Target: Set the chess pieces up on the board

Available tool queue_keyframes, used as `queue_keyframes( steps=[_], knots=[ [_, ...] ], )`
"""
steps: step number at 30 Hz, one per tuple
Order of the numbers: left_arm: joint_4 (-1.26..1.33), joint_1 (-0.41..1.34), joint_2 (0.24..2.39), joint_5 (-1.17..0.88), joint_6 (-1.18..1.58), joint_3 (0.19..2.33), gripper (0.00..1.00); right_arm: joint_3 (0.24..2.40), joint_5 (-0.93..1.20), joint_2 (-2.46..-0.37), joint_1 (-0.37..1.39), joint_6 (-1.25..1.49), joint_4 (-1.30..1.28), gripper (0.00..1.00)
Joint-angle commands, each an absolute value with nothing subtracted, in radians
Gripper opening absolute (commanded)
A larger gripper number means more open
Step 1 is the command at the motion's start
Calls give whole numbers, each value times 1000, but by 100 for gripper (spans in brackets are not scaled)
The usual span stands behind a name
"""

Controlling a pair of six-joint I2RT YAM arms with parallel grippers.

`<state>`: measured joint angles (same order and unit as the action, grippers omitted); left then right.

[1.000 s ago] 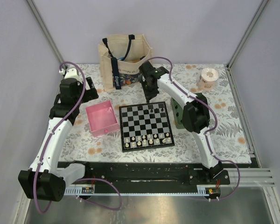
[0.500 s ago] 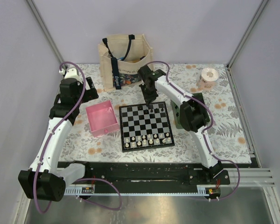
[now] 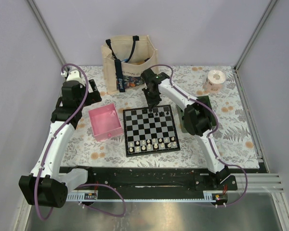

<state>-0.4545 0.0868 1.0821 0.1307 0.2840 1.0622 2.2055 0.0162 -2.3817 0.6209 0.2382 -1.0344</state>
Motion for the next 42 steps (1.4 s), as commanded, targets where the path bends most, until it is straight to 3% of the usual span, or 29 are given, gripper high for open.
queue_keyframes(
  steps=[1,21,24,33,42],
  knots=[
    [-422,86,1068,127,275,1068,99,2266,40,-2411,644,252,-1029,9],
    [-422,86,1069,132,273,1069,99,2266,-32,-2421,644,253,-1020,11],
    [-422,86,1072,129,273,1069,99,2264,-23,-2427,644,250,-1019,16],
    [-422,86,1068,132,273,1068,99,2286,21,-2413,646,256,-1022,46],
    [-420,86,1066,130,273,1069,99,2342,-21,-2346,641,241,-1045,50]
  ],
)
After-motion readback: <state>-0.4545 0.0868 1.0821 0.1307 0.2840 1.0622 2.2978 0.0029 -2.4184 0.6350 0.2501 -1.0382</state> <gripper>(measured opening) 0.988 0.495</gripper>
